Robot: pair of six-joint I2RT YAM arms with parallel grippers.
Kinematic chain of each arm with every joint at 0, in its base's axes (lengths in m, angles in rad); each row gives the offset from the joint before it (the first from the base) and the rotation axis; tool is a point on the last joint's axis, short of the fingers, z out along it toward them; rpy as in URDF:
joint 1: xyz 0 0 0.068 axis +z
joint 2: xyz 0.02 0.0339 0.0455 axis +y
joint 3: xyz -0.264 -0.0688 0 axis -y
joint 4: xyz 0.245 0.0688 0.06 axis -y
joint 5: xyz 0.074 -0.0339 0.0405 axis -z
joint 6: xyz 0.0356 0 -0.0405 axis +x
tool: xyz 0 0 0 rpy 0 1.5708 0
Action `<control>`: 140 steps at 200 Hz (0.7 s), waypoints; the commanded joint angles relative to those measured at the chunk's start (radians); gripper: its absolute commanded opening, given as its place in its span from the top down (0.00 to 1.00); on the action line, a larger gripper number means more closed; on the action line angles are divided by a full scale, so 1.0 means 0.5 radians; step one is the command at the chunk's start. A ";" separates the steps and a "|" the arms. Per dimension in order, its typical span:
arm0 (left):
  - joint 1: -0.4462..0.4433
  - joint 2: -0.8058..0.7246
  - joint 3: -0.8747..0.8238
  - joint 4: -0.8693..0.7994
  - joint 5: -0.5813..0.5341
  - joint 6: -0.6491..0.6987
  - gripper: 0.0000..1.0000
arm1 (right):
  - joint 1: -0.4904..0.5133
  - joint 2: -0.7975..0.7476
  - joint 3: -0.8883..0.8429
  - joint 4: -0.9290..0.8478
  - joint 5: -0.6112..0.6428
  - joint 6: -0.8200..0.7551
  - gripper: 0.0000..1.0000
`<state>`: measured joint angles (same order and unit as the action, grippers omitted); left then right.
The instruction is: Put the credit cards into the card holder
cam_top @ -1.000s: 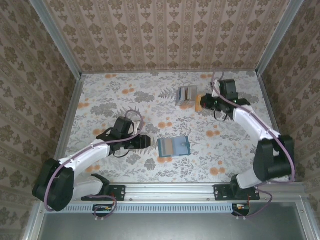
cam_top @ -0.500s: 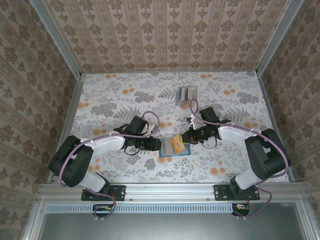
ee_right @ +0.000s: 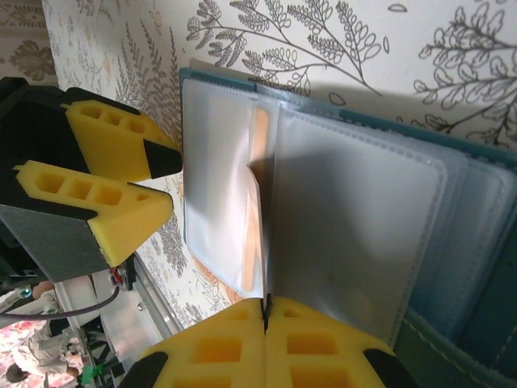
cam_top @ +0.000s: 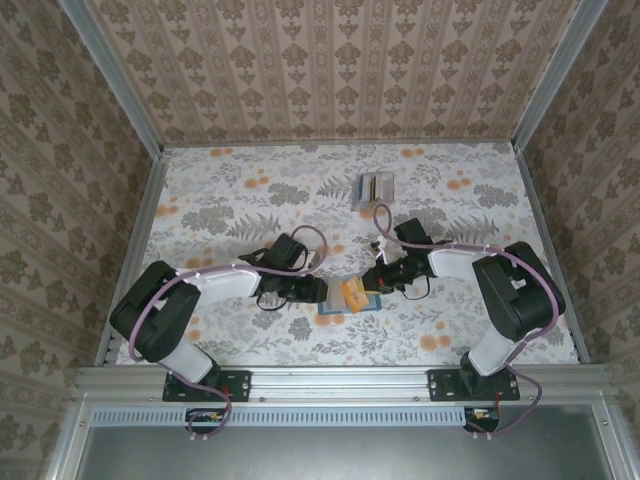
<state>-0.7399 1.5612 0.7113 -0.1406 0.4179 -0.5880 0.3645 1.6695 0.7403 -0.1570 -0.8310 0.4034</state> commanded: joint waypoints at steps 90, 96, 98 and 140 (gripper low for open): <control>0.030 0.121 -0.032 -0.042 -0.107 -0.134 0.67 | -0.001 -0.006 -0.090 0.169 0.168 0.336 1.00; 0.029 0.120 -0.044 -0.023 -0.100 -0.134 0.67 | -0.002 -0.020 -0.110 0.202 0.157 0.350 1.00; 0.029 0.120 -0.045 -0.016 -0.100 -0.134 0.67 | -0.002 -0.023 -0.116 0.214 0.156 0.356 1.00; 0.060 0.089 -0.052 -0.020 -0.065 -0.094 0.67 | -0.002 -0.074 -0.146 0.245 0.150 0.411 1.00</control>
<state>-0.7235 1.5833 0.7109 -0.1387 0.4068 -0.6365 0.3645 1.6642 0.6888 -0.0444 -0.7895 0.5751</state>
